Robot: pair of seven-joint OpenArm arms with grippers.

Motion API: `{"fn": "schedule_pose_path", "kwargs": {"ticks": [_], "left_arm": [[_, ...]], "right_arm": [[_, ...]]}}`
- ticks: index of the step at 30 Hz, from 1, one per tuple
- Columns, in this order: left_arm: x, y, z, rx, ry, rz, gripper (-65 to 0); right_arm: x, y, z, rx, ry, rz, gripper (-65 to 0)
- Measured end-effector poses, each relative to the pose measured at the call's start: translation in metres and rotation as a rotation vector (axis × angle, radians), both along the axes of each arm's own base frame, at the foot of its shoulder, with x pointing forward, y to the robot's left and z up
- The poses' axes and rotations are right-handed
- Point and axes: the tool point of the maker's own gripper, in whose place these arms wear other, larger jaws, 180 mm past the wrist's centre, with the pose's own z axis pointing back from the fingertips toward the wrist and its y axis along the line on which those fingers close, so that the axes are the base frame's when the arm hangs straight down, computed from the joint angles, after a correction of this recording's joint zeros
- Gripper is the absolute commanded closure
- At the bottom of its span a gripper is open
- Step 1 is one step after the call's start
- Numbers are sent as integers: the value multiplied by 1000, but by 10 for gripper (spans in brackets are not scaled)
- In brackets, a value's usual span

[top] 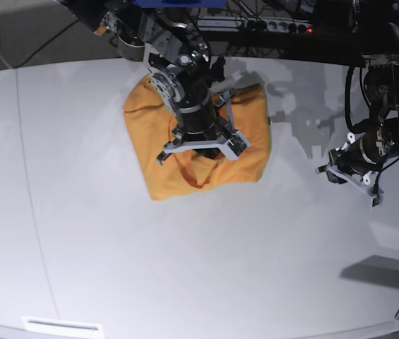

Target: Fold the T-shirt properly

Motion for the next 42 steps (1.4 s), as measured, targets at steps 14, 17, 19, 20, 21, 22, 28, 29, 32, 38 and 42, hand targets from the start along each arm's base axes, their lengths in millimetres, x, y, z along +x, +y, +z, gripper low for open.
{"fn": "schedule_pose_path", "kwargs": {"ticks": [14, 17, 19, 20, 21, 22, 28, 29, 32, 38, 42], "left_arm": [[0, 1, 0, 4, 0, 0, -149], [0, 0, 0, 0, -1, -1, -149], [1, 1, 1, 3, -3, 0, -149], [1, 1, 2, 5, -4, 0, -149], [2, 1, 2, 5, -5, 0, -149], [2, 1, 2, 2, -6, 0, -149], [2, 1, 2, 2, -5, 0, -149], [1, 0, 1, -1, -3, 0, -149], [-1, 0, -1, -3, 2, 0, -149], [-1, 0, -1, -1, 2, -1, -149], [-1, 0, 0, -2, 2, -1, -149]], "right_arm": [[-28, -3, -5, -59, 63, 29, 0], [-24, -18, -4, -70, 88, -24, 0], [-17, -30, -2, -77, 83, -68, 0], [-15, -33, -1, -77, 75, -77, 0], [-15, -33, 0, -77, 74, -77, 0], [-16, -32, -1, -74, 78, -75, 0], [-1, -43, -2, -65, 28, -85, 0], [1, -45, -4, -67, 21, -81, 0], [1, -43, -17, -85, 32, -65, 0], [6, -37, -25, -103, 44, -51, 0], [16, -25, -12, -69, 18, -52, 0]]}}
